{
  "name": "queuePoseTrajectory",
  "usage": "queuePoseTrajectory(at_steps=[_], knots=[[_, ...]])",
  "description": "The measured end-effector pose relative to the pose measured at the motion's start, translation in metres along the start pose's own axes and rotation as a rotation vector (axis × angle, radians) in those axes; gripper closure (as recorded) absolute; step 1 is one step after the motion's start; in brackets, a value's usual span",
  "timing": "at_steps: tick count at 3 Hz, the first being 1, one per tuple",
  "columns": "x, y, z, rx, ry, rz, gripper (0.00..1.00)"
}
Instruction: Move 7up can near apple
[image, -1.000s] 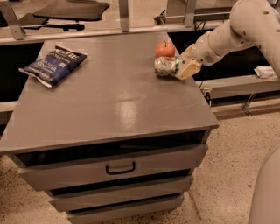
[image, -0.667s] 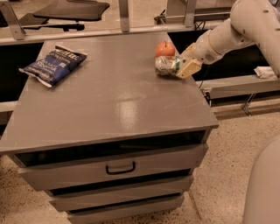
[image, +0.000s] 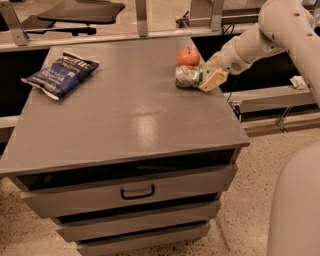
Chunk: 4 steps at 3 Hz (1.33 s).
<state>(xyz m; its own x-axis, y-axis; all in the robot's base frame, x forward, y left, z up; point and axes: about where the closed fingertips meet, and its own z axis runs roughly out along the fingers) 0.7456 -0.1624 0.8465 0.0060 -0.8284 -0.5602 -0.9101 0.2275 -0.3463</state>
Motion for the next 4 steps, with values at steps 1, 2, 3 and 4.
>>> queuePoseTrajectory(at_steps=[1, 2, 3, 4], knots=[[-0.0009, -0.0006, 0.0009, -0.004, 0.000, 0.000, 0.36], [-0.0015, -0.0009, 0.0003, -0.004, 0.000, 0.000, 0.13], [-0.0031, -0.0005, 0.0015, -0.010, -0.002, -0.003, 0.00], [-0.0038, -0.0009, 0.0007, -0.010, -0.002, -0.003, 0.00]])
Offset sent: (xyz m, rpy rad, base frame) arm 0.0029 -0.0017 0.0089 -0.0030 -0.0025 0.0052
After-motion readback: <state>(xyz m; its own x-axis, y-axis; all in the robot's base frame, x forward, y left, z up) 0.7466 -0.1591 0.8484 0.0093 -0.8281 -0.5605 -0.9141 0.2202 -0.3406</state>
